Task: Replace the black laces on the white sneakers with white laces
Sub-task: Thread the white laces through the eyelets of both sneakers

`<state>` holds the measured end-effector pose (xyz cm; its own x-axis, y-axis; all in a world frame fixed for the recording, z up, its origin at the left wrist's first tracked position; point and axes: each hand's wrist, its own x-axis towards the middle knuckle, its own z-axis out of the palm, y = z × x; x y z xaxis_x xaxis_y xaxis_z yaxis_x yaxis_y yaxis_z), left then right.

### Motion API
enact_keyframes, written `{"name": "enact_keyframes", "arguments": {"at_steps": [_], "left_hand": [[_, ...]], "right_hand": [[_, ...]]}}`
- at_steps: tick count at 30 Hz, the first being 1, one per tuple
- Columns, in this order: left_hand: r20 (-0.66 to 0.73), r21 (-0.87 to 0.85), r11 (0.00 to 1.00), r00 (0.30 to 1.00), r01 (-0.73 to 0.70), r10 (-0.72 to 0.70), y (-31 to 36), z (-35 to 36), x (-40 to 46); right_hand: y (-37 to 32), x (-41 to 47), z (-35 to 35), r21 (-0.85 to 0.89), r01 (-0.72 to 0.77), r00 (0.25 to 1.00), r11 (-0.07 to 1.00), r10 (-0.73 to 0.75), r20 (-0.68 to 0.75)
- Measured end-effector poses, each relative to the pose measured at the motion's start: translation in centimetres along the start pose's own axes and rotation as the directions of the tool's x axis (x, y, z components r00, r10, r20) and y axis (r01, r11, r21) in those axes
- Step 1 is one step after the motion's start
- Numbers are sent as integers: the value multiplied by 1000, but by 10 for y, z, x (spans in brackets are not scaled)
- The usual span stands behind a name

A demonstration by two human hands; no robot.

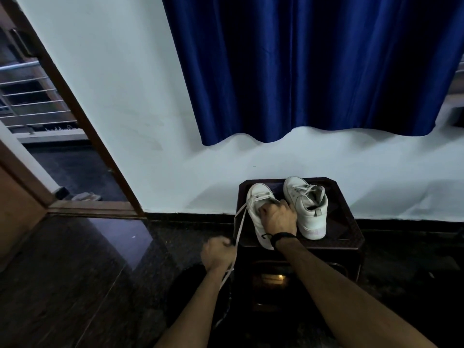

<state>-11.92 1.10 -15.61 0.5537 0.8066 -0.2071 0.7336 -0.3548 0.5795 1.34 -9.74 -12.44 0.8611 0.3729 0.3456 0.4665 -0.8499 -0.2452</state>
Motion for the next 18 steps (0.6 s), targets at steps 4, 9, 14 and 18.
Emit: {"name": "enact_keyframes", "arguments": {"at_steps": [4,9,14,18], "left_hand": [[-45,-309,927,977,-213,210,35,1,14],[41,-463,869,976,-173,216,55,18,18],[217,-518,850,976,97,21,50,11,19],[57,-489,871,998,36,-9,60,-7,33]], "right_hand": [[0,0,2,8,-4,999,1000,4,50],[2,0,2,26,-10,999,1000,9,52],[3,3,8,16,-8,999,1000,7,34],[5,0,10,46,-1,1000,999,1,-10]]}}
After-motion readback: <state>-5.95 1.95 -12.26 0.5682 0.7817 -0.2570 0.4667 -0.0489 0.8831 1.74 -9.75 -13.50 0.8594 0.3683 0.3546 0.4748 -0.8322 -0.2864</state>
